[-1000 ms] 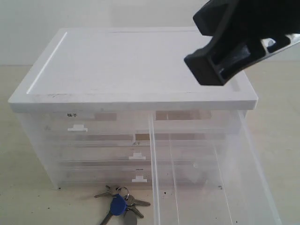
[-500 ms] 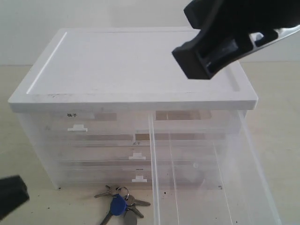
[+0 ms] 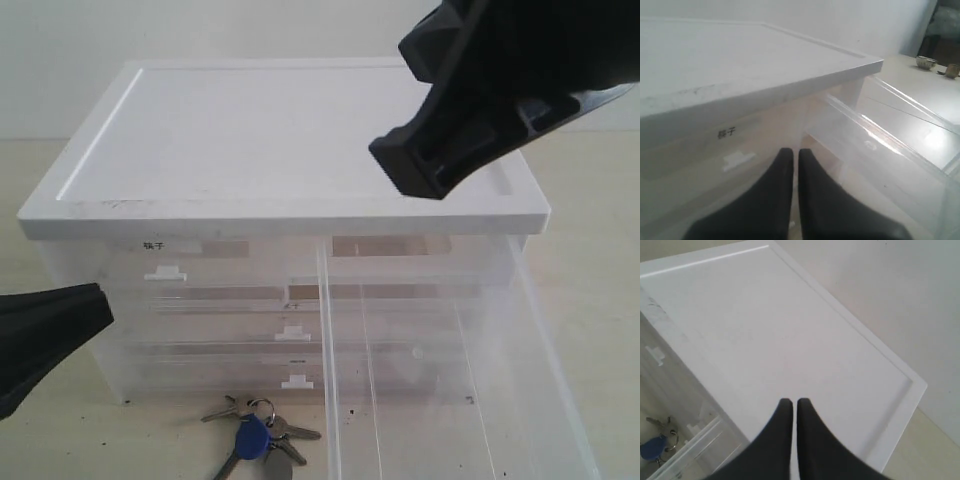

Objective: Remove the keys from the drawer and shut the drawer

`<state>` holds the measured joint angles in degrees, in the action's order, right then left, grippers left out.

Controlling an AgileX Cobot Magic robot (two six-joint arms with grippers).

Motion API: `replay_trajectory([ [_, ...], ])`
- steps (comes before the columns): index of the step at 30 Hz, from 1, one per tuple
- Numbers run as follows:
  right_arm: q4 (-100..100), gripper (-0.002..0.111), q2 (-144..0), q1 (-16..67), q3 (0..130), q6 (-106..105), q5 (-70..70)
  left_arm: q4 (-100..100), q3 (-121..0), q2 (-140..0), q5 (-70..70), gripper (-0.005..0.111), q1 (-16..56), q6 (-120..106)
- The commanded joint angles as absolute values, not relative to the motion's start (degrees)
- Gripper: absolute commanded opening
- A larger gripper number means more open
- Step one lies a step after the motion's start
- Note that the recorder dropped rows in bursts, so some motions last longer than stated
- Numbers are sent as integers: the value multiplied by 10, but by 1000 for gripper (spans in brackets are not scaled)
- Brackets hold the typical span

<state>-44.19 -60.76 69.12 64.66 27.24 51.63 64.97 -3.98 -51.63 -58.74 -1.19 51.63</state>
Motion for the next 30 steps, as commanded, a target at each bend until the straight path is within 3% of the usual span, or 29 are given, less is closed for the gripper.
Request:
replay_trajectory([
  [1,-448,0,-608,692,644,275,519,604,-61,-634,-617,5,-5,441],
  [8,-447,0,-608,692,644,268,537,517,-76,-737,-655,5,33,338],
  [23,-447,0,-606,692,644,265,544,424,-95,-745,-617,5,49,299],
  [30,-448,0,-606,692,644,262,554,468,-95,-745,-673,5,65,312],
])
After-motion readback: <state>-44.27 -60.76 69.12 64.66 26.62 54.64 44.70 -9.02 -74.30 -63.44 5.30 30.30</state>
